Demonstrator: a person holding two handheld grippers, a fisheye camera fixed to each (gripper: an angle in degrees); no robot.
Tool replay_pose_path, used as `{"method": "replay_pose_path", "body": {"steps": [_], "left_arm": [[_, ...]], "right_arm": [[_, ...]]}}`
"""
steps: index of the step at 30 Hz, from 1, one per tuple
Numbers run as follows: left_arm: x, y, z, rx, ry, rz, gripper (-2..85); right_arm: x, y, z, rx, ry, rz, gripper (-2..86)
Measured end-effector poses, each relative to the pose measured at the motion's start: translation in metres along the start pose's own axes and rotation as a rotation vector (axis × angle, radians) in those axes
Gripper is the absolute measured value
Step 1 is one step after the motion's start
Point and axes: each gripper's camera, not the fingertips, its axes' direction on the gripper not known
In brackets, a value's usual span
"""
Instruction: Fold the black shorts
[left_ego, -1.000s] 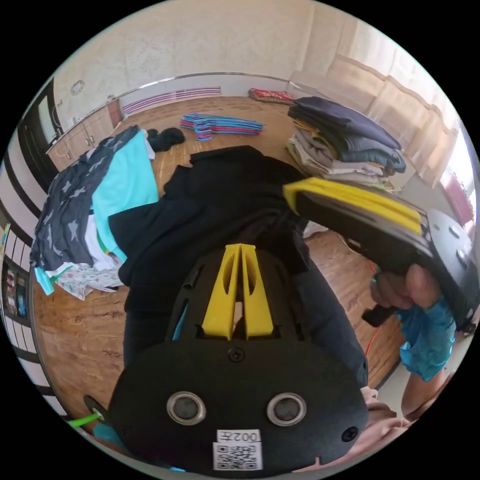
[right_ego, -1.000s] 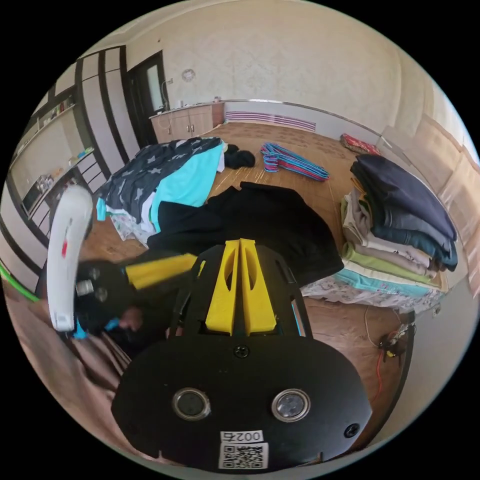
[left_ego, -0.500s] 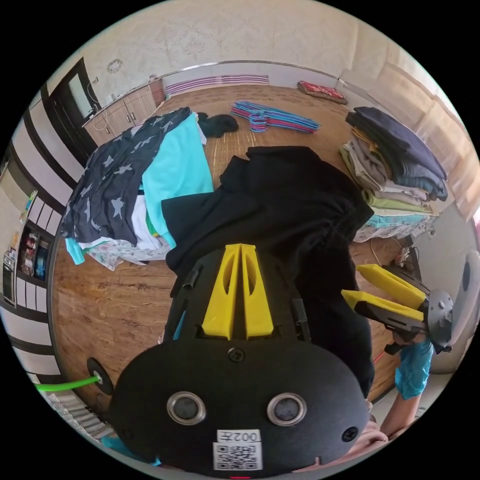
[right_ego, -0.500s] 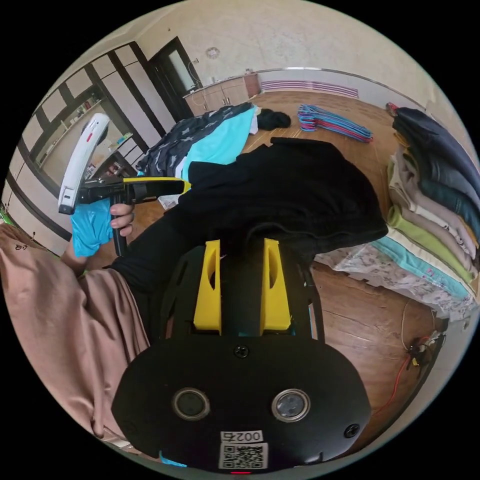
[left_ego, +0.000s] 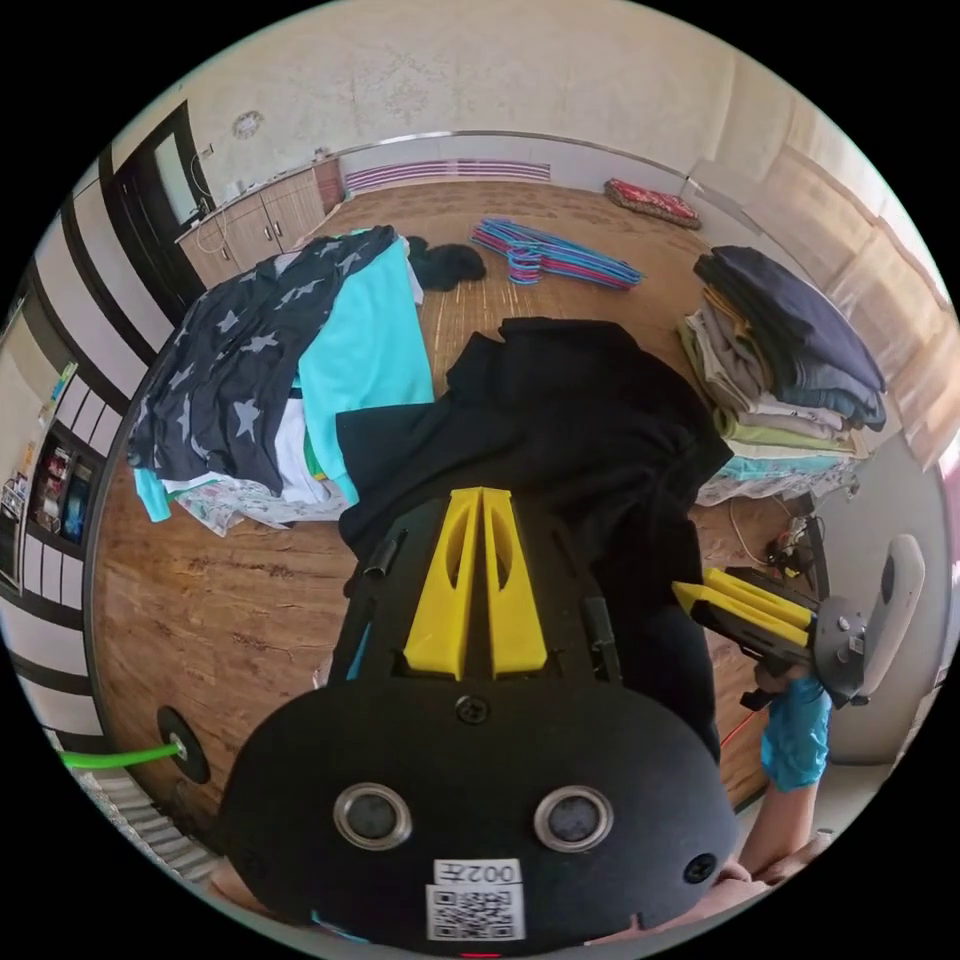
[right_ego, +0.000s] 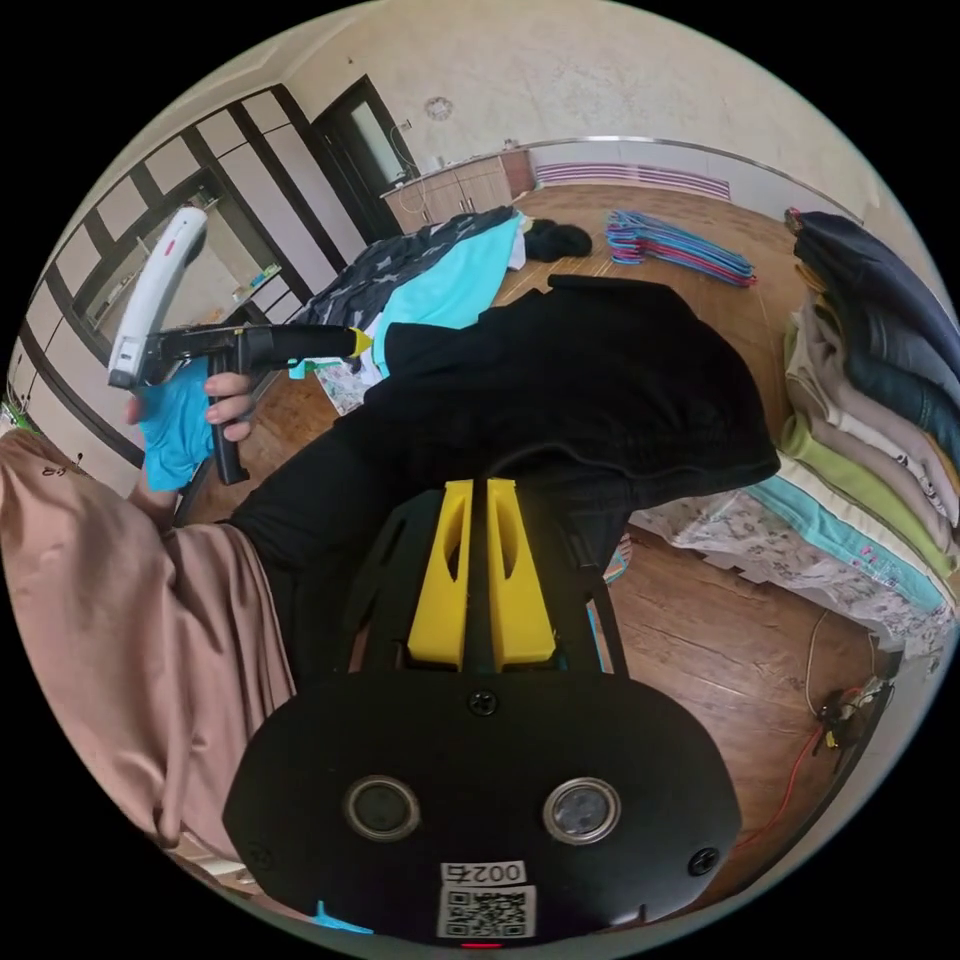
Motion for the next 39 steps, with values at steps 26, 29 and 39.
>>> {"method": "replay_pose_path", "body": {"steps": [26, 29, 39], "left_arm": [[-0.164, 0.041, 0.119, -0.126, 0.287, 0.613, 10.2], [-0.172, 0.032, 0.132, -0.113, 0.326, 0.605, 9.4], [-0.166, 0.017, 0.168, -0.12, 0.315, 0.784, 0.8]], "right_arm": [[0.052, 0.093, -0.001, -0.055, 0.143, 0.116, -0.7], [0.05, 0.097, 0.003, -0.058, 0.156, 0.107, -0.7], [0.051, 0.112, 0.013, -0.033, 0.179, 0.086, -0.5]]}}
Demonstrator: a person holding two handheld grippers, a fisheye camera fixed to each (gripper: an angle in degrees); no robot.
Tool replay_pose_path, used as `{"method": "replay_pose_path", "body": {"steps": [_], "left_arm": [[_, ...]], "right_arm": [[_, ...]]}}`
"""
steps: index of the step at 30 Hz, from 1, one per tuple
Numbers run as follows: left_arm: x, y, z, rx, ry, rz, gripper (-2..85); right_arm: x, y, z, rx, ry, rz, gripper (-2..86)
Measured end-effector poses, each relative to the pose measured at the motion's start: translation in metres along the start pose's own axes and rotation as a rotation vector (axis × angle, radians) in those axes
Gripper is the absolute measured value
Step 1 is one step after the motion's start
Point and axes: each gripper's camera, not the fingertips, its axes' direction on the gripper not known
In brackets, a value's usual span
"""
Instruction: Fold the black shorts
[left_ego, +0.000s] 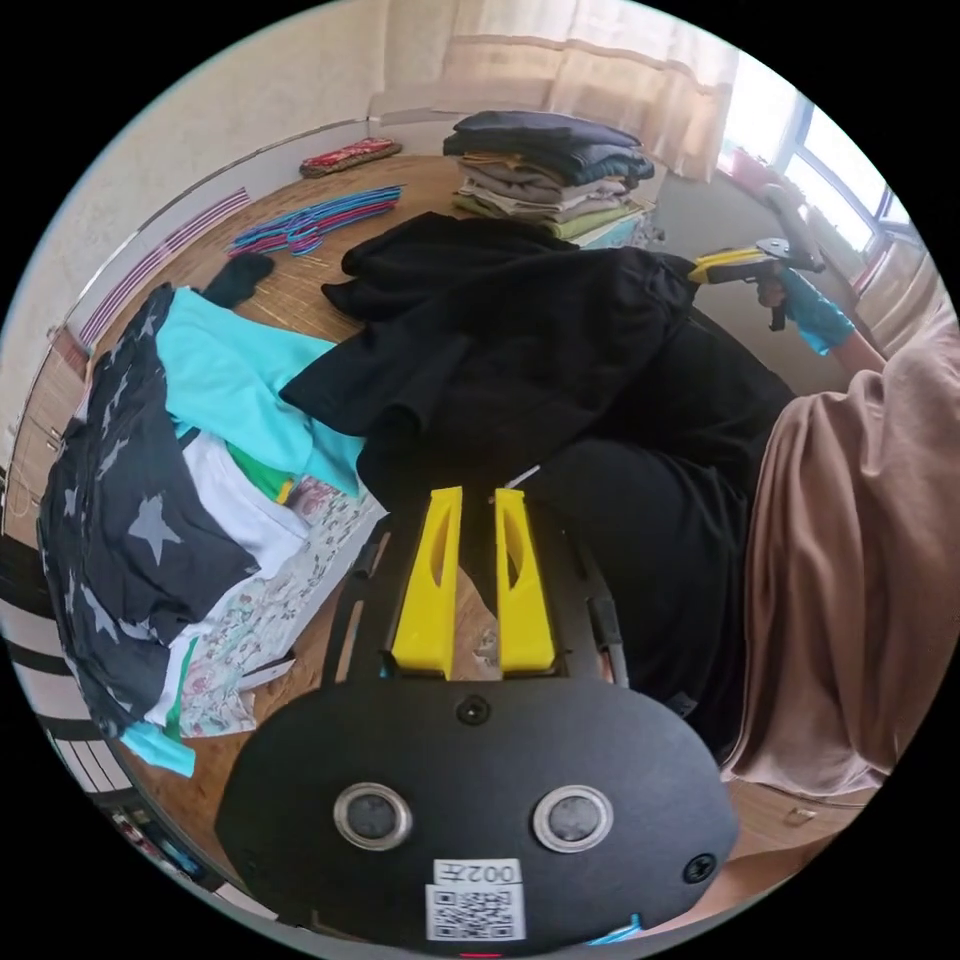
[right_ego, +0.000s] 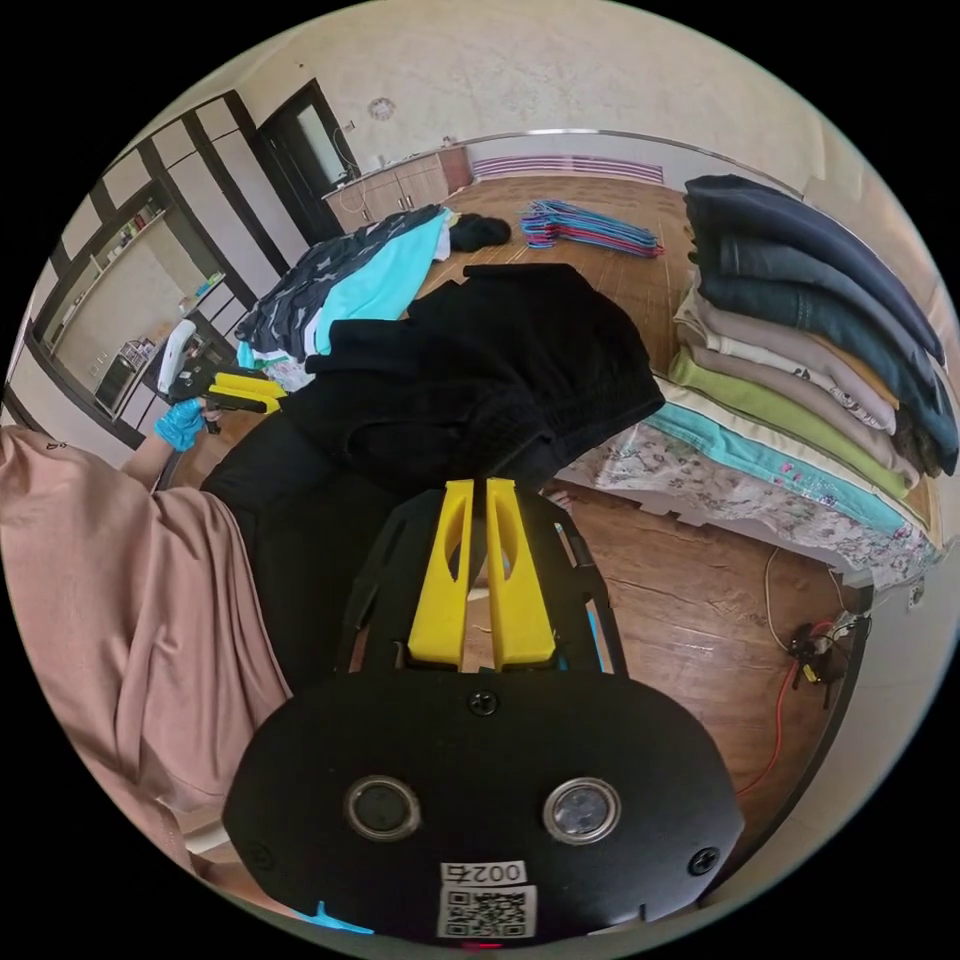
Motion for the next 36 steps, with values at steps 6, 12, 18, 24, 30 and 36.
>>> {"method": "replay_pose_path", "body": {"steps": [6, 12, 18, 24, 30, 36], "left_arm": [[0.015, 0.014, -0.025, 0.054, -0.066, 0.053, -0.8], [0.038, 0.041, -0.036, 0.048, 0.048, 0.043, -0.8], [0.033, 0.056, -0.029, 0.02, 0.066, -0.064, 0.1], [0.008, 0.051, -0.057, 0.116, -0.087, -0.124, 1.3], [-0.032, 0.008, -0.02, 0.192, -0.178, -0.227, 4.1], [-0.058, -0.034, 0.035, 0.137, -0.206, -0.298, 8.1]], "right_arm": [[0.001, 0.014, -0.003, 0.038, 0.002, -0.023, -0.5], [0.016, 0.035, 0.011, -0.073, -0.084, -0.022, 0.0], [0.032, 0.047, 0.025, -0.115, -0.098, -0.018, 2.4], [0.06, 0.056, 0.014, -0.028, -0.001, 0.035, 2.8], [0.085, 0.061, 0.052, 0.139, -0.043, 0.189, 8.4], [0.11, 0.076, 0.094, 0.232, -0.114, 0.445, 17.8]]}}
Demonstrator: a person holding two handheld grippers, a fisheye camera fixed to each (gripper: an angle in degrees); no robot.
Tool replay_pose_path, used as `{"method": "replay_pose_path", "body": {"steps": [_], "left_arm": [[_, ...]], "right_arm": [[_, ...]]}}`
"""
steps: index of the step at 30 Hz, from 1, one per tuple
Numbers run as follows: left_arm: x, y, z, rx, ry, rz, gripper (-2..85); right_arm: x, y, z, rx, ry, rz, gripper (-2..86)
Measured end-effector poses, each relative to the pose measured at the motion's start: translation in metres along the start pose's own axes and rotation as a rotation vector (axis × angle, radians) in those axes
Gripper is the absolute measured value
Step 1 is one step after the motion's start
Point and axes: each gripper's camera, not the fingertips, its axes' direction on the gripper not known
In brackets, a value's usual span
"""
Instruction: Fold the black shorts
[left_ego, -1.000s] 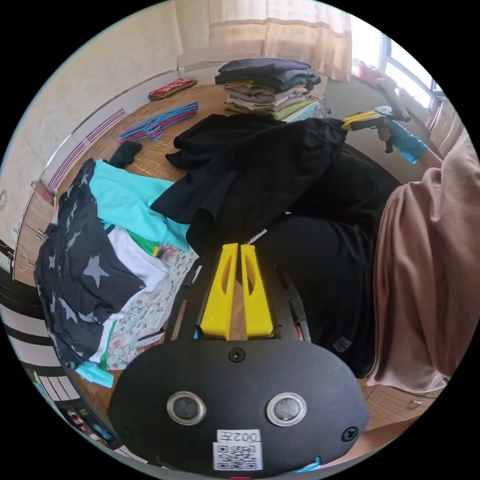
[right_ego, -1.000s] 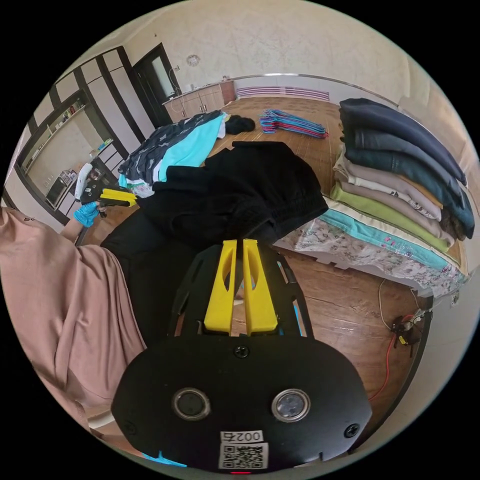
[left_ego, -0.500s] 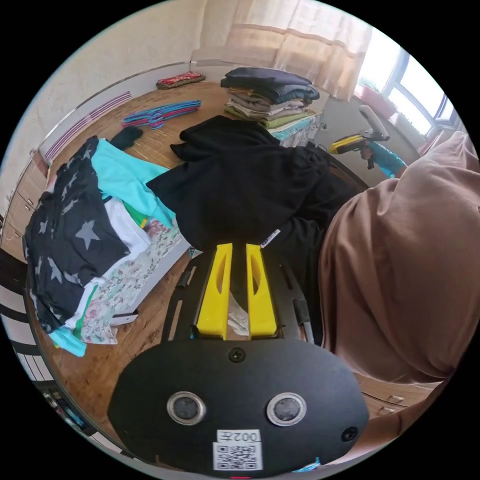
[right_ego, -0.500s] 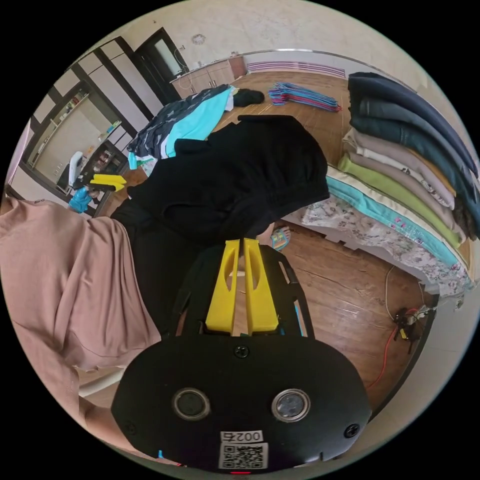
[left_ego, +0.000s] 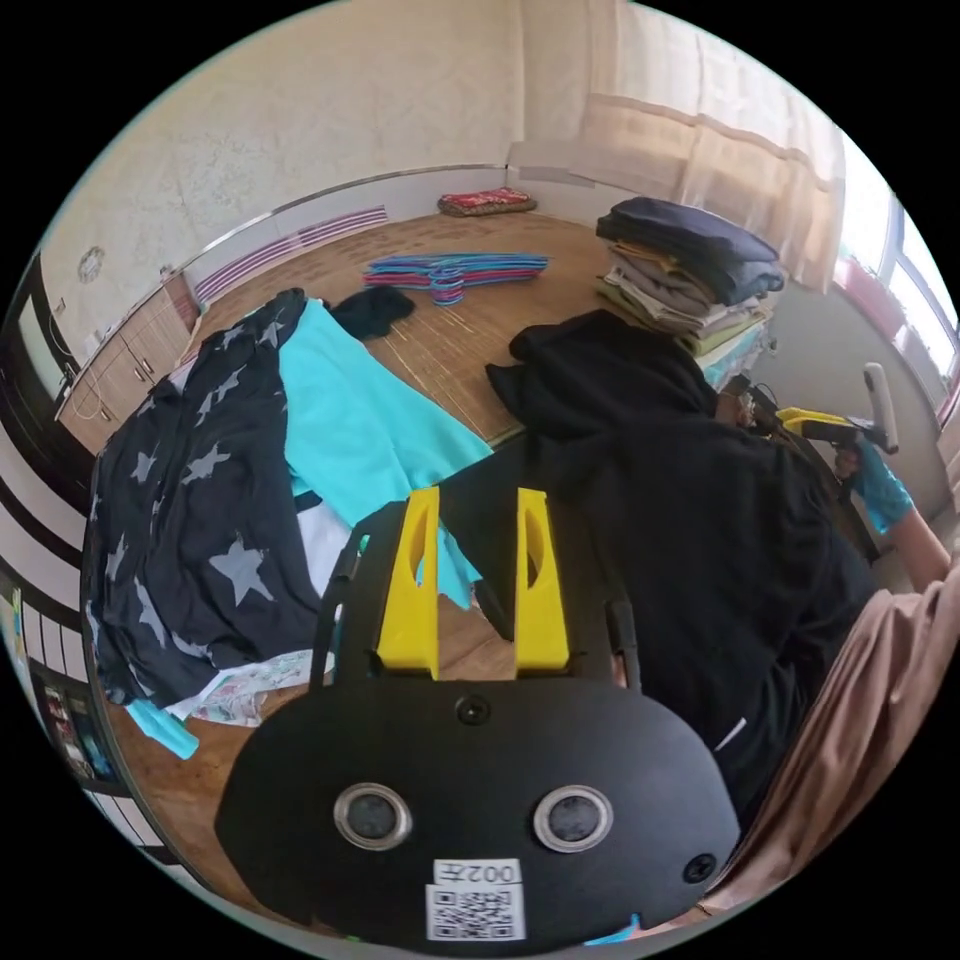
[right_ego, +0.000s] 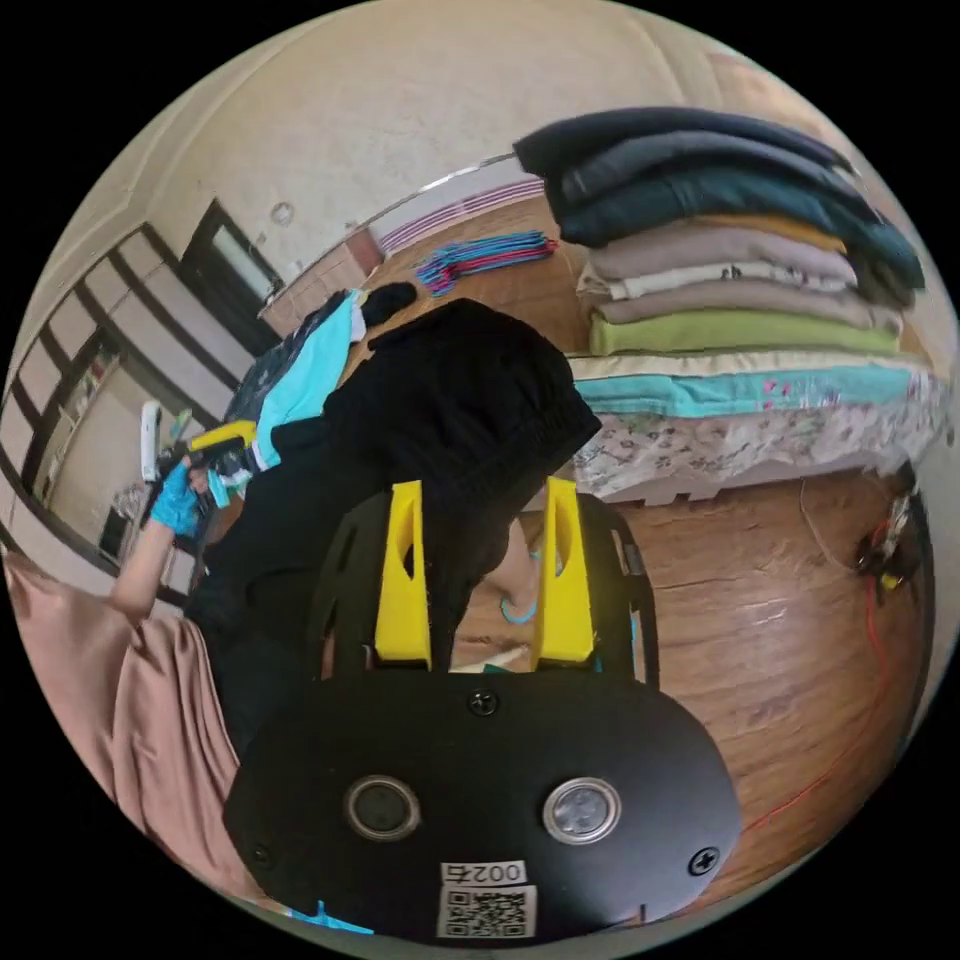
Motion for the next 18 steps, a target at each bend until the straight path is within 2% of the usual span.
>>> {"method": "replay_pose_path", "body": {"steps": [4, 9, 15, 18], "left_arm": [[0.004, -0.008, 0.031, -0.07, -0.074, 0.003, 6.9], [0.01, -0.007, 0.04, -0.079, -0.106, 0.023, 2.4], [0.011, -0.024, 0.014, -0.018, -0.217, 0.047, -0.5], [0.002, -0.045, 0.012, -0.039, -0.223, 0.069, -0.6]], "right_arm": [[0.015, 0.006, 0.013, -0.005, -0.008, 0.082, 20.9], [0.029, 0.009, 0.037, -0.097, -0.147, 0.168, 21.7], [0.027, 0.006, 0.049, -0.16, -0.289, 0.161, 12.7], [0.017, 0.003, 0.049, -0.153, -0.253, 0.097, 8.6]]}}
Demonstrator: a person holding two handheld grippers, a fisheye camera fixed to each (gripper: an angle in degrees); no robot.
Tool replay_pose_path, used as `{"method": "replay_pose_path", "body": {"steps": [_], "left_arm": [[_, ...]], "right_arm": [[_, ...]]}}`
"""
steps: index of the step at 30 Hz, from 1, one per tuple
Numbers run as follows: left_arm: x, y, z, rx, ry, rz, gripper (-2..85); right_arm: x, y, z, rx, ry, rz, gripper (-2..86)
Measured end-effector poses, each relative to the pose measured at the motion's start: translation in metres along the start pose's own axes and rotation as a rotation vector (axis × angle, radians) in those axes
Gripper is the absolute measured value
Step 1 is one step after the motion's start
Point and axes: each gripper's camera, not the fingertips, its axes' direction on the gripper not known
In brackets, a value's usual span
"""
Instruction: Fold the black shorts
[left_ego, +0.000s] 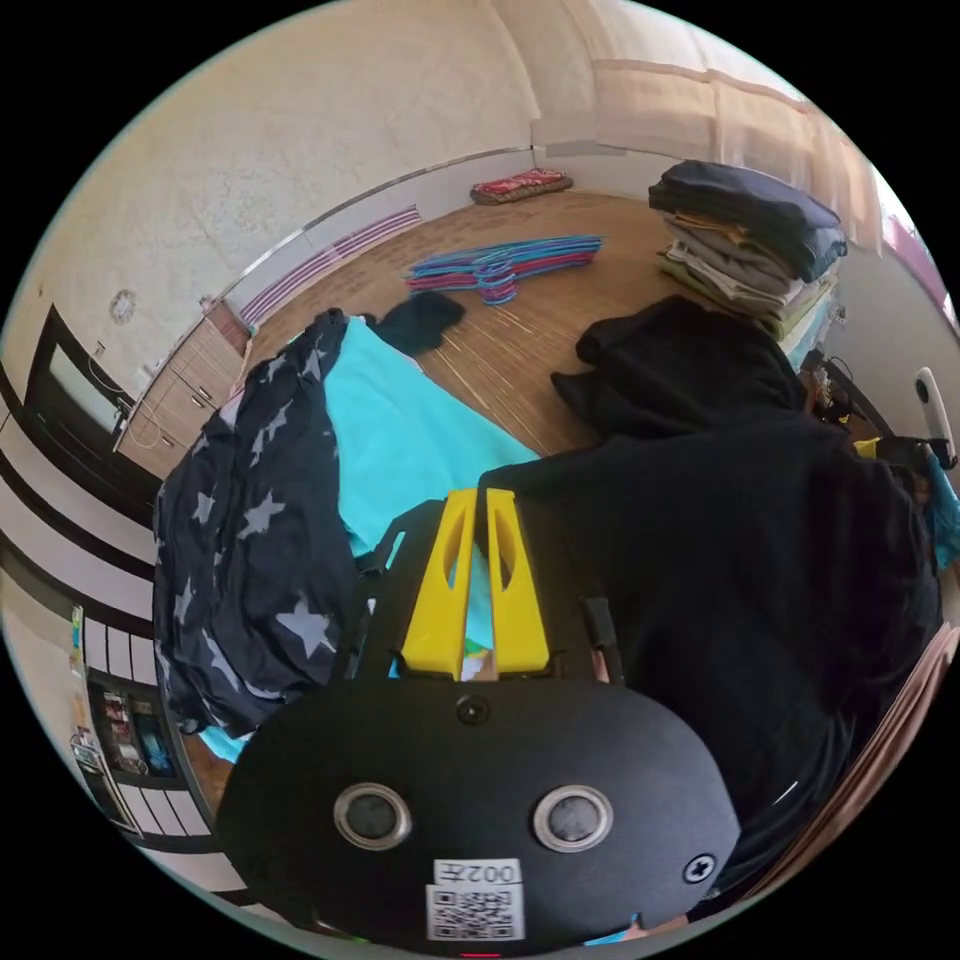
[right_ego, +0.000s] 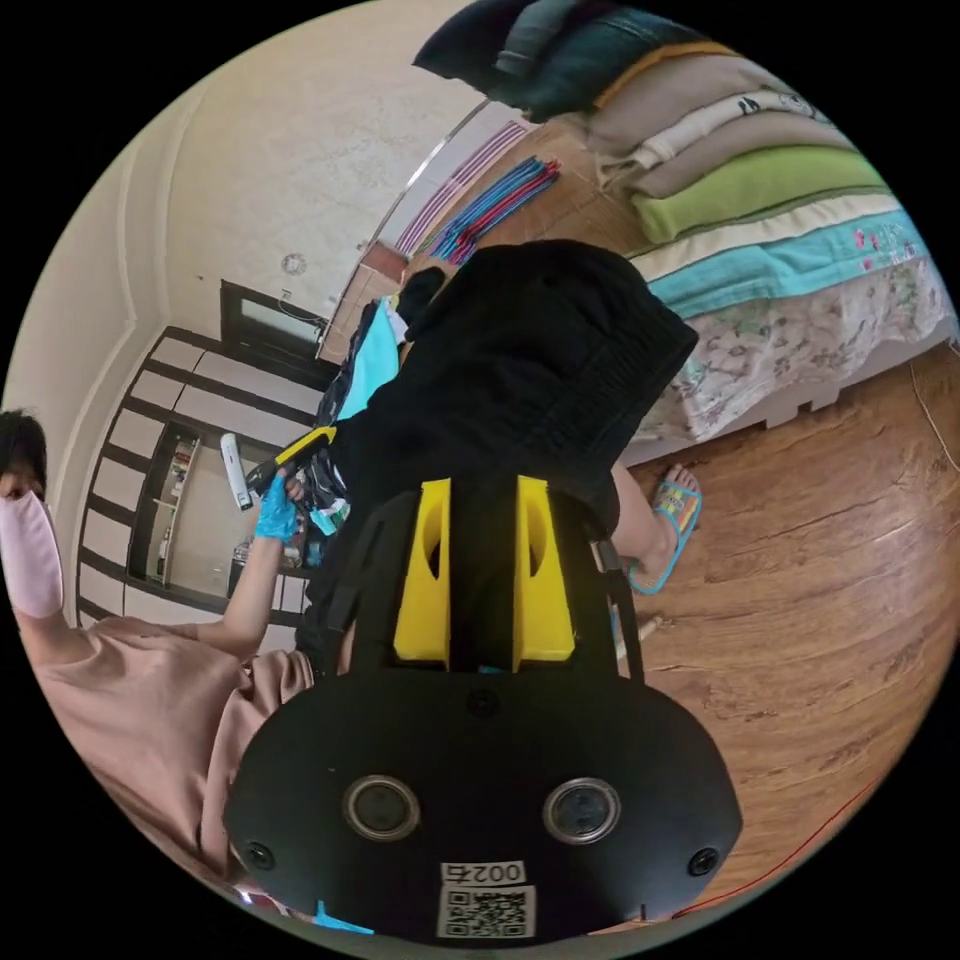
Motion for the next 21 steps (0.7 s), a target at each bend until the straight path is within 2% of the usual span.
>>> {"method": "replay_pose_path", "body": {"steps": [6, 13, 17, 21], "left_arm": [[-0.002, -0.012, 0.053, -0.134, 0.056, -0.012, 0.5], [-0.026, 0.024, 0.015, -0.031, 0.096, -0.091, 3.7], [-0.034, 0.057, -0.004, -0.041, 0.192, -0.041, 5.9], [-0.034, 0.102, -0.015, -0.12, 0.368, 0.05, 6.3]], "right_arm": [[-0.007, -0.001, 0.002, -0.005, 0.059, -0.051, 8.2], [-0.033, 0.009, -0.027, 0.004, 0.213, -0.275, 11.0], [-0.04, 0.018, -0.039, -0.089, 0.162, -0.391, 13.9], [-0.038, 0.03, -0.049, -0.157, 0.094, -0.397, 16.5]]}}
